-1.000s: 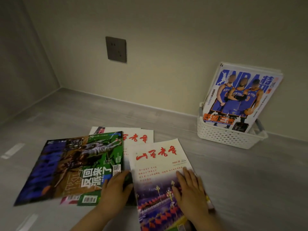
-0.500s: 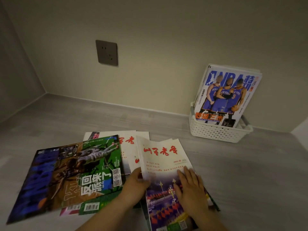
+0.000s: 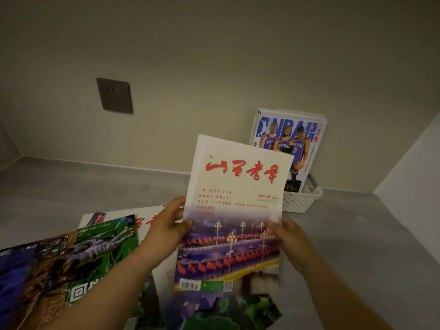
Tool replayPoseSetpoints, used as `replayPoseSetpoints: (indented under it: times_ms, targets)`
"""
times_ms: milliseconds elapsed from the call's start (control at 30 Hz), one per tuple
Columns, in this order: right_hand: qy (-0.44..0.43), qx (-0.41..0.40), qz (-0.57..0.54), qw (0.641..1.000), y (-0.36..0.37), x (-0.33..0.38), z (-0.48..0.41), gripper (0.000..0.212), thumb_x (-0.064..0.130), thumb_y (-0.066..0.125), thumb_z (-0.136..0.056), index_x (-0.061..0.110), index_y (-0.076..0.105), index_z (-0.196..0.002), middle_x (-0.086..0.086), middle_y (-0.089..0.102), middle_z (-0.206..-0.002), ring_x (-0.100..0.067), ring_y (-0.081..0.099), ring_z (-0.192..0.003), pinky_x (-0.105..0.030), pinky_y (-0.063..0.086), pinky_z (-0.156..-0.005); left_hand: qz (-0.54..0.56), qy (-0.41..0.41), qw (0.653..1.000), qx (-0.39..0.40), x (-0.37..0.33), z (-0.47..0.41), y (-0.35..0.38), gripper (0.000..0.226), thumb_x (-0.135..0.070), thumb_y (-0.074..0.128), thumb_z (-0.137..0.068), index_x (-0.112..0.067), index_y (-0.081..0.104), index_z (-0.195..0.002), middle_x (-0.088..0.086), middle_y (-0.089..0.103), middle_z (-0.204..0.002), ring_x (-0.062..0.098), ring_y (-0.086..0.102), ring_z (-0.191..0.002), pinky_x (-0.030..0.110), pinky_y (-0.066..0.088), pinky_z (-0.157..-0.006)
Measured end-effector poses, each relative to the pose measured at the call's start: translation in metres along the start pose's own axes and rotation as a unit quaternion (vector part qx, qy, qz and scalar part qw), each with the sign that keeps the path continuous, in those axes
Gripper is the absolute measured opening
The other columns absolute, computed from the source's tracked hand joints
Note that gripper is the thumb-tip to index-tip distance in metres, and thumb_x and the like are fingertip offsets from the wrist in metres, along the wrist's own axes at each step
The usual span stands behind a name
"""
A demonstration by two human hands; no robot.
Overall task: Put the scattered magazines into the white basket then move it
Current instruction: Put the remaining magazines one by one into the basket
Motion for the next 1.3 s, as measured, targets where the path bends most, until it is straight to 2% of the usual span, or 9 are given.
replayPoseSetpoints:
  times_ms: [167, 333, 467, 567, 733, 900, 1000, 1133, 1300]
  targets:
    - [-0.061, -0.091, 0.052, 0.993, -0.053, 0.056, -0.026, 0.015, 0.006, 0.057, -0.083, 0.019, 0.063, -0.086, -0.003, 0.067, -0.083, -0.007, 0.062, -0.064, -0.016, 0.049, -0.054, -0.033, 0.030, 0.996, -0.078, -0.038, -0.054, 0.026, 0.029, 0.001, 0.048, -0.086, -0.011, 0.053, -0.111, 0.003, 0.058, -0.098, 0.020, 0.058, -0.083, 0.020, 0.046, -0.057]
    - [-0.143, -0.178, 0.064, 0.971, -0.103, 0.108, -0.063, 0.017, 0.005, 0.059, -0.081, 0.009, 0.065, -0.096, 0.005, 0.062, -0.068, 0.009, 0.057, -0.044, -0.004, 0.042, -0.041, -0.091, 0.092, 0.983, -0.132, -0.078, -0.120, 0.060, 0.023, -0.003, 0.054, -0.083, -0.007, 0.057, -0.106, 0.008, 0.062, -0.099, 0.020, 0.057, -0.081, 0.026, 0.044, -0.069]
    - [-0.172, -0.224, 0.038, 0.959, -0.135, 0.124, -0.098, 0.023, 0.004, 0.058, -0.082, 0.004, 0.063, -0.104, 0.000, 0.062, -0.085, 0.002, 0.055, -0.058, -0.006, 0.044, -0.045, -0.122, 0.115, 0.974, -0.156, -0.097, -0.170, 0.087, 0.021, -0.007, 0.055, -0.083, -0.005, 0.059, -0.104, 0.012, 0.066, -0.105, 0.016, 0.054, -0.081, 0.023, 0.043, -0.069]
    - [-0.174, -0.254, 0.025, 0.951, -0.149, 0.117, -0.123, 0.022, 0.005, 0.056, -0.083, 0.006, 0.063, -0.104, -0.001, 0.061, -0.086, 0.002, 0.054, -0.062, -0.005, 0.044, -0.045, -0.131, 0.117, 0.973, -0.147, -0.095, -0.199, 0.108, 0.021, -0.007, 0.055, -0.083, -0.003, 0.058, -0.104, 0.016, 0.066, -0.107, 0.016, 0.053, -0.082, 0.026, 0.043, -0.074]
    - [-0.122, -0.247, 0.016, 0.961, -0.157, 0.081, -0.155, 0.014, 0.005, 0.053, -0.086, 0.017, 0.059, -0.090, 0.005, 0.061, -0.071, 0.004, 0.060, -0.045, -0.009, 0.044, -0.039, -0.139, 0.063, 0.980, -0.128, -0.061, -0.225, 0.129, 0.020, -0.007, 0.055, -0.083, -0.003, 0.058, -0.103, 0.016, 0.066, -0.106, 0.020, 0.056, -0.082, 0.027, 0.043, -0.072]
    - [-0.074, -0.250, 0.099, 0.960, -0.157, 0.044, -0.181, 0.016, 0.007, 0.054, -0.085, 0.003, 0.064, -0.097, -0.014, 0.066, -0.093, -0.015, 0.055, -0.063, -0.017, 0.038, -0.052, -0.182, -0.002, 0.977, -0.110, -0.016, -0.237, 0.138, 0.019, -0.010, 0.052, -0.085, -0.001, 0.058, -0.101, 0.018, 0.067, -0.105, 0.022, 0.057, -0.080, 0.022, 0.044, -0.058]
    - [-0.055, -0.244, 0.110, 0.962, -0.154, 0.027, -0.192, 0.020, 0.006, 0.055, -0.084, 0.000, 0.063, -0.102, -0.020, 0.066, -0.104, -0.016, 0.053, -0.066, -0.015, 0.036, -0.049, -0.187, -0.032, 0.977, -0.101, 0.003, -0.244, 0.143, 0.018, -0.011, 0.049, -0.086, -0.001, 0.058, -0.099, 0.021, 0.066, -0.104, 0.031, 0.061, -0.082, 0.034, 0.051, -0.071]
    - [-0.046, -0.269, 0.097, 0.957, -0.154, 0.012, -0.200, 0.019, 0.006, 0.053, -0.086, 0.000, 0.060, -0.103, -0.021, 0.064, -0.110, -0.020, 0.055, -0.074, -0.020, 0.041, -0.056, -0.220, -0.008, 0.967, -0.125, 0.009, -0.255, 0.151, 0.017, -0.010, 0.053, -0.085, -0.003, 0.059, -0.099, 0.017, 0.061, -0.109, 0.025, 0.058, -0.090, 0.027, 0.042, -0.073]
    - [-0.078, -0.311, 0.082, 0.944, -0.154, 0.010, -0.207, 0.023, 0.012, 0.052, -0.088, 0.007, 0.053, -0.110, -0.009, 0.060, -0.105, -0.005, 0.053, -0.066, -0.015, 0.039, -0.051, -0.173, 0.016, 0.965, -0.197, 0.013, -0.262, 0.151, 0.036, -0.005, 0.058, -0.082, -0.008, 0.047, -0.117, 0.011, 0.044, -0.128, 0.019, 0.051, -0.106, 0.028, 0.045, -0.082]
Point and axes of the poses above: each hand's wrist, its own z-axis away from the middle knuckle, its own y-axis out of the palm, x = y × z, the point moved 3 cm from there along -z, towards the middle knuckle
